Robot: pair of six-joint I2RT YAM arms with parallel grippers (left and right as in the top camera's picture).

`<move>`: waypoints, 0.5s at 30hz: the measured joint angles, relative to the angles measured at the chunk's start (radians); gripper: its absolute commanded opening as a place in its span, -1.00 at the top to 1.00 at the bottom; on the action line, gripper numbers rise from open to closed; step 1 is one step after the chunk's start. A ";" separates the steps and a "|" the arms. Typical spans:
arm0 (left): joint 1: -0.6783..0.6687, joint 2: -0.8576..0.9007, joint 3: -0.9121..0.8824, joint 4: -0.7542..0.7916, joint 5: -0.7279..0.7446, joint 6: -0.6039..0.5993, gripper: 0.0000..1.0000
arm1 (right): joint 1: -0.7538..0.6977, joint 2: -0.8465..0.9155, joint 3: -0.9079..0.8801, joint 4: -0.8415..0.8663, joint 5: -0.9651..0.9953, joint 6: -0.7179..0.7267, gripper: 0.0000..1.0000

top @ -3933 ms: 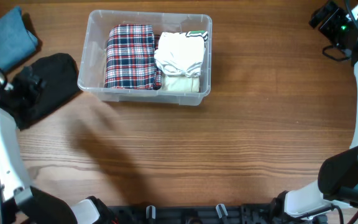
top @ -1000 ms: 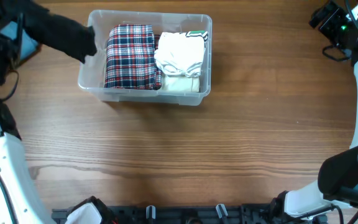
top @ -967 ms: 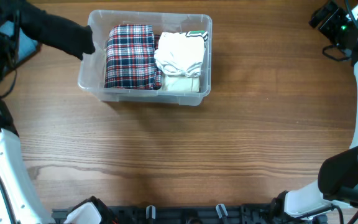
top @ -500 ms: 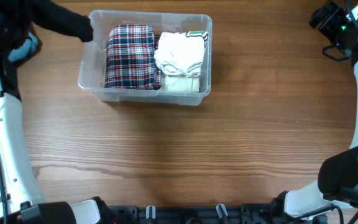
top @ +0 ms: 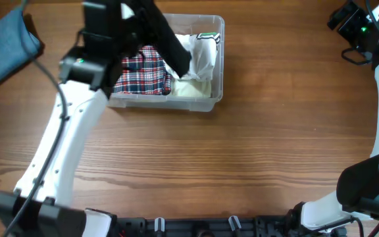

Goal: Pack container
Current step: 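Lift the black garment with the left gripper and lower it into the bin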

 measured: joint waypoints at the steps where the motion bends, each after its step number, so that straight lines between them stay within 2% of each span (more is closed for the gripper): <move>1: -0.023 0.021 0.000 -0.016 -0.011 0.029 0.93 | 0.000 0.000 0.000 0.000 0.000 0.000 -1.00; 5: -0.074 0.055 0.006 -0.049 -0.073 0.135 0.93 | 0.000 0.000 0.000 0.000 0.000 0.000 -1.00; 10: -0.076 0.058 0.108 -0.143 -0.051 0.158 0.93 | 0.000 0.000 0.000 -0.001 0.000 0.000 -0.99; 13: -0.076 0.059 0.217 -0.166 0.127 0.129 0.92 | 0.000 0.000 0.000 0.000 0.000 0.000 -0.99; 15: -0.060 0.059 0.251 -0.145 0.376 0.082 0.92 | 0.000 0.000 0.000 0.000 0.000 0.000 -1.00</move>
